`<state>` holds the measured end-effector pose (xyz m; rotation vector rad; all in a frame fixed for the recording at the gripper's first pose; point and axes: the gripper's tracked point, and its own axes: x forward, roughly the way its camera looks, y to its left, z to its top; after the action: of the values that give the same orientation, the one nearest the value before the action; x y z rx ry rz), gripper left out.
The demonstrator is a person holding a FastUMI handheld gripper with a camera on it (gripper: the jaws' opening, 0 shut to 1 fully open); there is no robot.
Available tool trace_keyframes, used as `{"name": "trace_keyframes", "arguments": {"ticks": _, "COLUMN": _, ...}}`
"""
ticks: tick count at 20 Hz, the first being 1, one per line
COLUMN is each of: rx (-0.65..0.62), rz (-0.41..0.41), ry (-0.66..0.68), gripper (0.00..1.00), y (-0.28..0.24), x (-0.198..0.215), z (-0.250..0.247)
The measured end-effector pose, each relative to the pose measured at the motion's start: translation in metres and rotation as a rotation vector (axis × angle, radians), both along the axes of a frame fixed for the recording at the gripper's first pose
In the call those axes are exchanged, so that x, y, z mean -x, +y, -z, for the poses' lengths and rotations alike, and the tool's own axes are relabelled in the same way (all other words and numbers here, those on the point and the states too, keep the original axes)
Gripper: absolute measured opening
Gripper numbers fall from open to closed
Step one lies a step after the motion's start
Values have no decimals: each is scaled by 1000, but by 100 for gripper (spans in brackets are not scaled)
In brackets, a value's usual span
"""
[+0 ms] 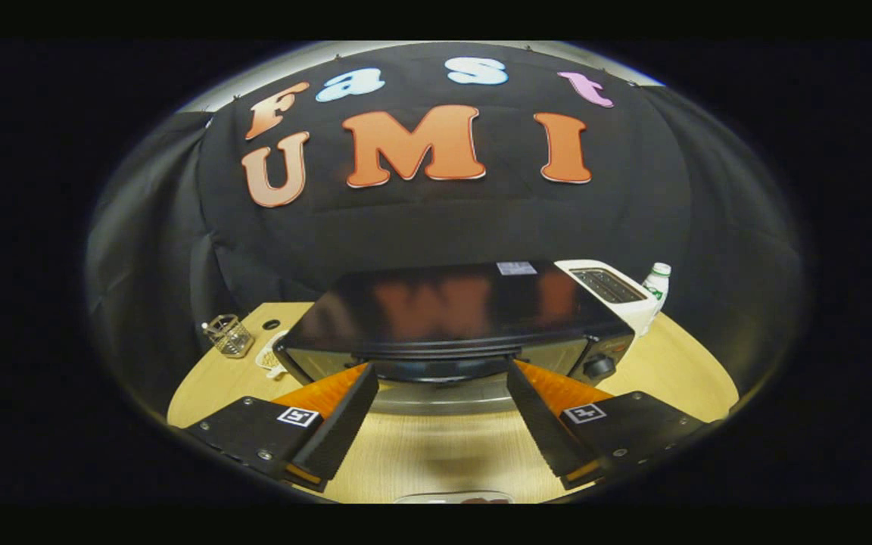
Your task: Open the toaster oven, put the food inside, and close the toaster oven door.
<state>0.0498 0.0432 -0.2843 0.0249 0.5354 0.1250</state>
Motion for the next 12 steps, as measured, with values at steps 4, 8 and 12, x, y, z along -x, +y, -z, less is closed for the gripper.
{"name": "trace_keyframes", "arguments": {"ticks": 4, "rx": 5, "rz": -3, "ry": -101, "gripper": 100, "y": 1, "x": -14, "z": -71}}
{"name": "trace_keyframes", "arguments": {"ticks": 8, "rx": 2, "rz": 2, "ry": -229, "gripper": 100, "y": -1, "x": -34, "z": -159}}
{"name": "trace_keyframes", "arguments": {"ticks": 12, "rx": 8, "rz": 13, "ry": -334, "gripper": 100, "y": -5, "x": -33, "z": -246}}
